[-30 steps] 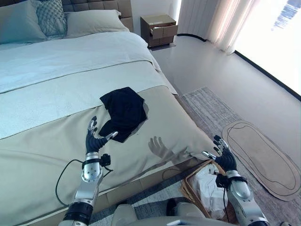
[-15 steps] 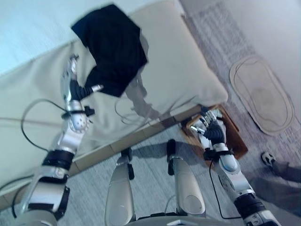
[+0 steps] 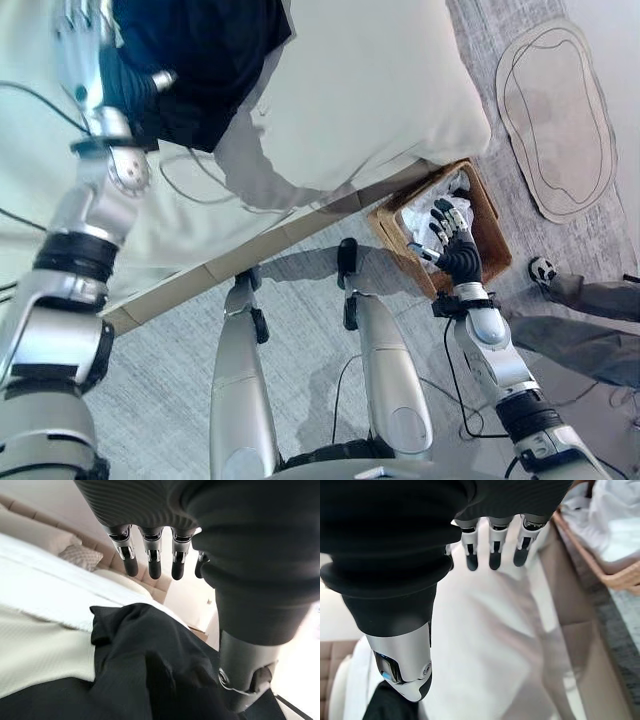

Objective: Pick up clothes into the bucket

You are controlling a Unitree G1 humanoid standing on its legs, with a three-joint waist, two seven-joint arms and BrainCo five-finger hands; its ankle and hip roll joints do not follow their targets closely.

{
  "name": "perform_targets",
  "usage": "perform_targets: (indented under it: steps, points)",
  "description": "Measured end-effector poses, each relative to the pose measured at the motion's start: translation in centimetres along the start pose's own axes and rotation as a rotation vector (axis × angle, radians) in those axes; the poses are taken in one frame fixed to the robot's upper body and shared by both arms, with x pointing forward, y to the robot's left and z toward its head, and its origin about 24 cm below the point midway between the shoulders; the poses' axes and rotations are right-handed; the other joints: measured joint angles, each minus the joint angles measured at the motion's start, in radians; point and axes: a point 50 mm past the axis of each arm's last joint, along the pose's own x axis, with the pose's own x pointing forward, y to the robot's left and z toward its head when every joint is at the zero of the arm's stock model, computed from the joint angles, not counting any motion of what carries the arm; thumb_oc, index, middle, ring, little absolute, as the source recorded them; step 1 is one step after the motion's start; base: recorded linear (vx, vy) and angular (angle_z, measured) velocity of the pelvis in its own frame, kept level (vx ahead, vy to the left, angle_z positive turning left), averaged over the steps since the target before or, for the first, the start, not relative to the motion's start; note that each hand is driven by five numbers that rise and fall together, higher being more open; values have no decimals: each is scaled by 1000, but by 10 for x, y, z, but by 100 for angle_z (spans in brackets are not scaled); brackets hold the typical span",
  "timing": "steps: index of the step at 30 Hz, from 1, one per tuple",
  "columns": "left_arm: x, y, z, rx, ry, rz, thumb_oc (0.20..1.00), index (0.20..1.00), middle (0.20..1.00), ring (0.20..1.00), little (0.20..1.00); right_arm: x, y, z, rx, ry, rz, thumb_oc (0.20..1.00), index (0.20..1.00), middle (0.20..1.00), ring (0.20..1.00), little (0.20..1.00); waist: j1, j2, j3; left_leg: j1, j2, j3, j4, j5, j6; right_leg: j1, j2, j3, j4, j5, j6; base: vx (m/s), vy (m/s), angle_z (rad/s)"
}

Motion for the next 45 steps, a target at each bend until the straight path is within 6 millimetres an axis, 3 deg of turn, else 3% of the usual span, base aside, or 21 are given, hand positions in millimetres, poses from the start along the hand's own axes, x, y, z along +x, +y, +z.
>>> perform_targets:
  steps: [5, 11, 20, 21, 22, 24, 25, 36, 42, 45]
  points:
    - [22, 7, 12, 72, -92, -8, 1000, 1000, 1000, 1000, 1000, 2, 3, 8, 9, -43, 27, 1000, 1000, 1000, 1000, 1000, -14, 0, 0, -33, -1, 2, 1, 0, 0, -39, -1, 1, 9, 0, 1, -2, 6, 0]
    - [22, -11, -7, 204, -33, -193, 1000, 1000, 1000, 1000, 1000, 2, 3, 11, 11, -57, 32, 1000, 1000, 1000, 1000, 1000, -52, -3, -3, -72, -4, 22, 5, 1, 1, -88, -4, 24, 6, 13, 7, 0, 6, -6]
    - [22, -21, -8, 232, -40, -403, 1000, 1000, 1000, 1000, 1000, 3, -1, 14, 16, -63, 49, 1000, 1000, 1000, 1000, 1000, -47, -3, -3, -73, -2, 20, 15, -3, 2, -86, 1, 27, 4, 13, 6, 17, 10, -1]
    - [22, -22, -9, 233, -40, -416, 875, 875, 875, 875, 875, 3, -3, 15, 15, -68, 49, 1000, 1000, 1000, 1000, 1000, -49, -3, -3, -72, -3, 22, 17, -3, 3, -88, 0, 26, 13, 13, 6, 0, 0, 0]
    - [21, -23, -10, 244, -41, -440, 592, 592, 592, 592, 592, 4, -4, 16, 14, -72, 52, 1000, 1000, 1000, 1000, 1000, -49, -3, -4, -72, -4, 21, 17, -5, 3, -85, 0, 26, 6, 13, 5, 0, 0, 0]
    - [20, -25, -13, 258, -28, -466, 457, 457, 457, 457, 457, 4, -6, 18, 10, -78, 59, 1000, 1000, 1000, 1000, 1000, -48, -2, -4, -73, -5, 23, 18, -2, 5, -86, 0, 27, 6, 17, 5, 38, 2, -1]
    - [22, -24, -13, 259, -28, -465, 200, 200, 200, 200, 200, 4, -7, 19, 12, -80, 60, 1000, 1000, 1000, 1000, 1000, -49, -2, -4, -74, -6, 22, 20, -4, 5, -87, -4, 27, 7, 15, 4, 0, 0, 0]
    - [11, -31, -23, 344, -28, -515, 200, 200, 200, 200, 200, 4, -8, 19, 16, -77, 67, 1000, 1000, 1000, 1000, 1000, -42, 10, -18, -68, -17, 21, 24, 1, 8, -86, -12, 26, 27, 16, 1, -27, -3, 2]
    - [-26, -53, -29, 335, -28, -618, 200, 200, 200, 200, 200, 4, -11, 17, 8, -68, 50, 1000, 1000, 1000, 1000, 1000, -23, 18, -20, 28, -24, 24, 1, 0, 8, 3, -26, 27, 16, 14, 2, 35, -31, 2]
    - [-60, -67, -18, 239, -68, -654, 200, 200, 200, 200, 200, 4, -19, 12, -26, -43, 13, 1000, 1000, 1000, 1000, 1000, 14, 39, -37, 119, -28, 19, -36, 1, 10, 91, -29, 18, -7, 8, 7, 65, -40, 4]
